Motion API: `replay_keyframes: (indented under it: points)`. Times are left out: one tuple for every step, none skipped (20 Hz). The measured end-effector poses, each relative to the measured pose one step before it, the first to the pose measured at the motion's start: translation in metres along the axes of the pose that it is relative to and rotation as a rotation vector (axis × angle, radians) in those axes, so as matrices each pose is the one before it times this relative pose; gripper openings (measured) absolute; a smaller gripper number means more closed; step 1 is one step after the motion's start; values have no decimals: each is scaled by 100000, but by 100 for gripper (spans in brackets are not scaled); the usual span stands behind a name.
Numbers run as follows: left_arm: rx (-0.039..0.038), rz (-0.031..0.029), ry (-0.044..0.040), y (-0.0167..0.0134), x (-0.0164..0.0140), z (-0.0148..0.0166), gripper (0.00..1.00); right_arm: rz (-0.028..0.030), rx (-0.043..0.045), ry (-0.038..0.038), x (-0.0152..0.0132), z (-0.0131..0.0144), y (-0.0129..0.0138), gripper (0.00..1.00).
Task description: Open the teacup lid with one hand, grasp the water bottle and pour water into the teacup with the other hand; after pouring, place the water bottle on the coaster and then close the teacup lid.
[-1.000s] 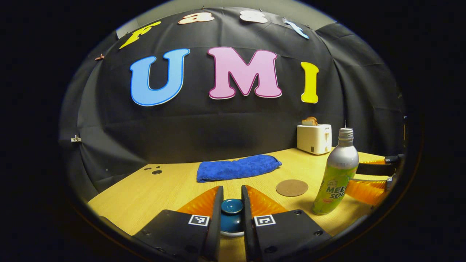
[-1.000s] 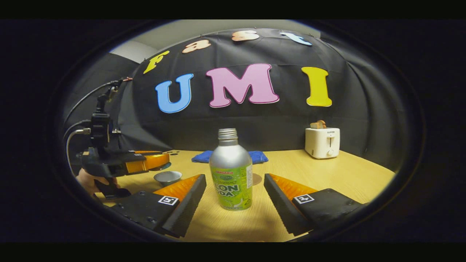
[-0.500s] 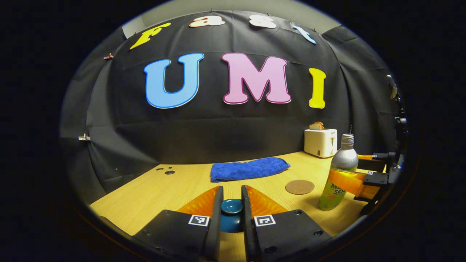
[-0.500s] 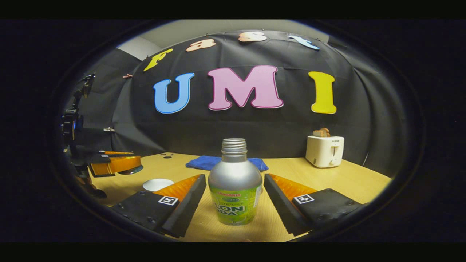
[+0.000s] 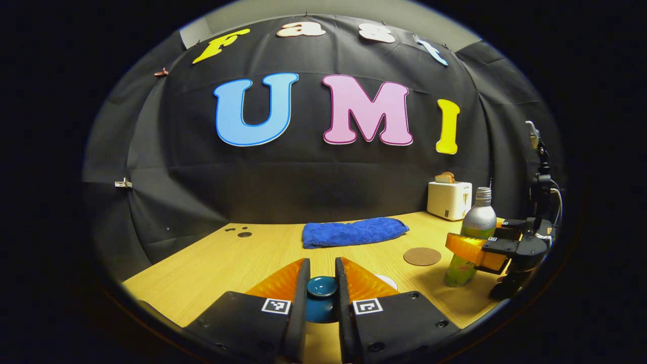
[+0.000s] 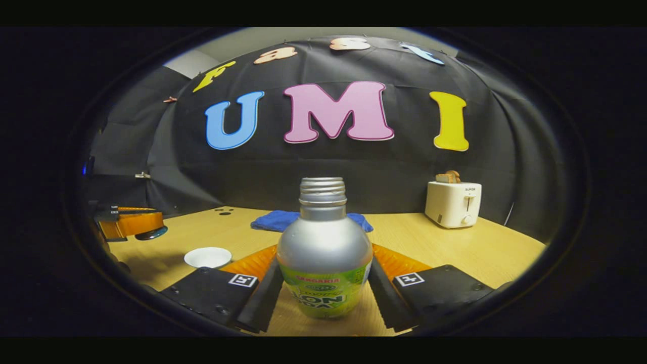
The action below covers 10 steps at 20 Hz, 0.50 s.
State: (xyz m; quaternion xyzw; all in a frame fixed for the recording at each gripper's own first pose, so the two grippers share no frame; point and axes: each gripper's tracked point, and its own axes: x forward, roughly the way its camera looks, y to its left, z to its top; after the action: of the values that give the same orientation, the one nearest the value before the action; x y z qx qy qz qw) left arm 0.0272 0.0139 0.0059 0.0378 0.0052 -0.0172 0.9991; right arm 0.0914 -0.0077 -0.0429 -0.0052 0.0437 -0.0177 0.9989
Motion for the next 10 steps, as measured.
replay_keyframes:
  points:
    - [84, -195, -356, 82, -149, 101, 30, 754, -1003, -63, 2, 64, 301, 83]
    - [-31, -168, -330, 58, -174, 93, 30, 537, -1271, 97, 15, 65, 143, 80]
    - [-47, -92, -235, 26, -134, -16, 30, -358, -1612, 210, -126, 149, 50, 82]
    - [-99, -138, 38, 91, -133, -72, 30, 458, -2123, 1048, 166, -125, 178, 80]
    - [-47, 109, 431, 221, -139, -155, 30, 254, -2416, 806, 206, 2, 85, 79]
    - [210, 417, 442, 152, -214, -92, 30, -730, -2728, 438, 177, 76, -117, 80]
    - [279, -167, -52, 145, -295, -5, 30, -688, -3044, -276, 62, 252, -64, 79]
    - [237, 1, -331, 36, -251, 107, 30, 742, -2697, -1596, 134, 437, 211, 79]
    - [287, 182, -380, 325, -276, 26, 31, 752, -1876, -253, 85, 255, 119, 79]
    - [277, 261, -306, 300, -248, 142, 30, 672, -1178, 829, 394, -155, -76, 79]
